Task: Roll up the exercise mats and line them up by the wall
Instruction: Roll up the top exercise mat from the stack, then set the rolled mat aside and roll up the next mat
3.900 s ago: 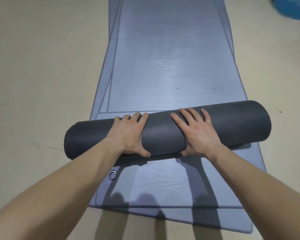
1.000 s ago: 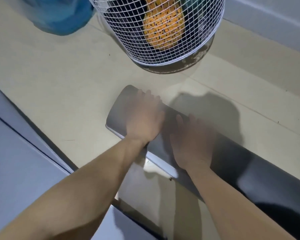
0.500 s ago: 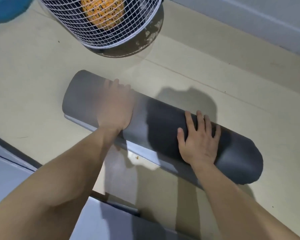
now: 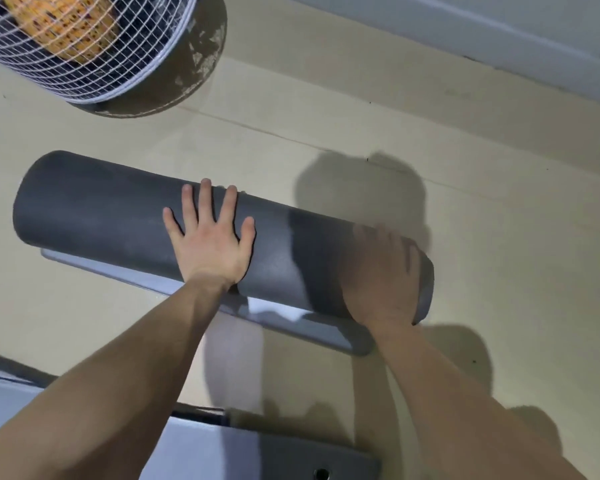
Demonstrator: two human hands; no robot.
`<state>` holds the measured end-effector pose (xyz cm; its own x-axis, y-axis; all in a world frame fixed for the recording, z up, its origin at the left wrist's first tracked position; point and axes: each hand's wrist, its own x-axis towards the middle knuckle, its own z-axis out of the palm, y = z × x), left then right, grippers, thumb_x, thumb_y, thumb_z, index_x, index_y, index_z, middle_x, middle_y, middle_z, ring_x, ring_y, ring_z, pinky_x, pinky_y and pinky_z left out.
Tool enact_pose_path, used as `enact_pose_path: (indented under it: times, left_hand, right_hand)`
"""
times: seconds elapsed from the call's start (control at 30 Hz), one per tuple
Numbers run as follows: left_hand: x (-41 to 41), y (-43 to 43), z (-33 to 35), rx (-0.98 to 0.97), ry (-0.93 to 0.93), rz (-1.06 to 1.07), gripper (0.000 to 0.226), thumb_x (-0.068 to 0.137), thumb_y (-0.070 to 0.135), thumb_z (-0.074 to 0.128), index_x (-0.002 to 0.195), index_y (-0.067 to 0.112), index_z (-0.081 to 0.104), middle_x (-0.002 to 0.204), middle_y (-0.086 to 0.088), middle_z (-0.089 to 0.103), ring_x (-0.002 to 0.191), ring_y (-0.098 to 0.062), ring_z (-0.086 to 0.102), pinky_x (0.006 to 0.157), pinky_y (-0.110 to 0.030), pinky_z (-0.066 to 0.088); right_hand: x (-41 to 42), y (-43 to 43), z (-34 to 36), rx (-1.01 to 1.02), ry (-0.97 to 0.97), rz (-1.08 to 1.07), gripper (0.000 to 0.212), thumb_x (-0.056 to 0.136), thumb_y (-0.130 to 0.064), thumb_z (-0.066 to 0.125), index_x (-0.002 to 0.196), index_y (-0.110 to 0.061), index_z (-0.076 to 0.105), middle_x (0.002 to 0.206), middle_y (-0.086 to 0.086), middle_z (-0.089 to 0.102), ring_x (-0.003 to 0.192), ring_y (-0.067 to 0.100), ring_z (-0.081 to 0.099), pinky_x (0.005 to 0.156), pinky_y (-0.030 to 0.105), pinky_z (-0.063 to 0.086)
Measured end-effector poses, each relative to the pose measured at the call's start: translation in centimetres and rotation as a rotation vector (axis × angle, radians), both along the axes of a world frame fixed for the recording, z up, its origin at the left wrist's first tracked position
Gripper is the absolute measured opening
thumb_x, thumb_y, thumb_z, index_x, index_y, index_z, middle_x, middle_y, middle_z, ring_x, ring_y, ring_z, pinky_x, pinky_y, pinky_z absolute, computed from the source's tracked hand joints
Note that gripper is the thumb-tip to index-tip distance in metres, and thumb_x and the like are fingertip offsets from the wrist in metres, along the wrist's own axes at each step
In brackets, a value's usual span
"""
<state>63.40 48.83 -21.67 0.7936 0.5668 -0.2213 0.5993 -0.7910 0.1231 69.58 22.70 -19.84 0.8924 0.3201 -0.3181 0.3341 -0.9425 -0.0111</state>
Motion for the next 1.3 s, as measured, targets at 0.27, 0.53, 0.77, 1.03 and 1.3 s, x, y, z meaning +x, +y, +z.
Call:
enact_pose_path:
  times: [0.27,0.53,0.77,1.03,1.3]
  left_hand:
    - [0.4,-6.4,-0.4,-0.02,0.059,-0.047,0.08,0.092,0.071,0.027,0.163,0.037,0.011,0.173,-0.002,-0.001,0.157,-0.032,-0.011,0.121,-0.063,-0.005]
    - [0.4,-6.3,-0.9,0.011,0.052,-0.057,0.081,0.092,0.069,0.033,0.163,0.035,0.018,0.173,-0.003,0.005,0.158,-0.034,-0.005,0.121,-0.064,-0.003]
    - [0.6,-6.6,-0.9,0.049,0.046,-0.038,0.079,0.092,0.071,0.026,0.162,0.036,0.024,0.172,-0.002,0.012,0.158,-0.033,0.003,0.123,-0.061,-0.003]
    - [-3.0,-12.9,0.3,0.015,-0.022,0.163,0.064,0.105,0.057,0.02,0.164,0.037,0.004,0.173,0.0,-0.007,0.159,-0.03,-0.006,0.125,-0.058,0.009]
    - [-24.4,-19.6,3.2,-0.127,0.194,0.132,0.073,0.095,0.061,0.009,0.163,0.035,0.001,0.171,0.0,0.014,0.156,-0.024,0.015,0.123,-0.05,0.017]
  right_hand:
    - [0.3,-0.4,-2.5,0.064,-0.079,0.028,0.071,0.094,-0.056,0.033,0.158,-0.026,0.033,0.163,0.016,0.033,0.148,0.036,0.029,0.119,0.058,0.013]
    - [0.3,-0.4,-2.7,0.13,-0.086,0.018,0.071,0.092,-0.052,0.039,0.156,-0.021,0.041,0.161,0.02,0.036,0.147,0.041,0.033,0.117,0.061,0.017]
    - [0.3,-0.5,-3.1,0.125,-0.058,0.042,0.074,0.091,-0.055,0.032,0.158,-0.024,0.035,0.162,0.018,0.034,0.148,0.038,0.029,0.117,0.062,0.018]
    - [0.1,-1.4,-3.0,0.138,-0.052,0.262,0.079,0.094,-0.061,0.015,0.163,-0.024,0.017,0.17,0.01,0.017,0.154,0.036,0.017,0.12,0.064,0.012]
    - [-8.6,-5.0,-0.3,0.034,-0.151,0.837,0.063,0.104,-0.041,0.033,0.163,-0.02,0.024,0.171,0.008,0.016,0.156,0.033,0.016,0.124,0.056,0.014]
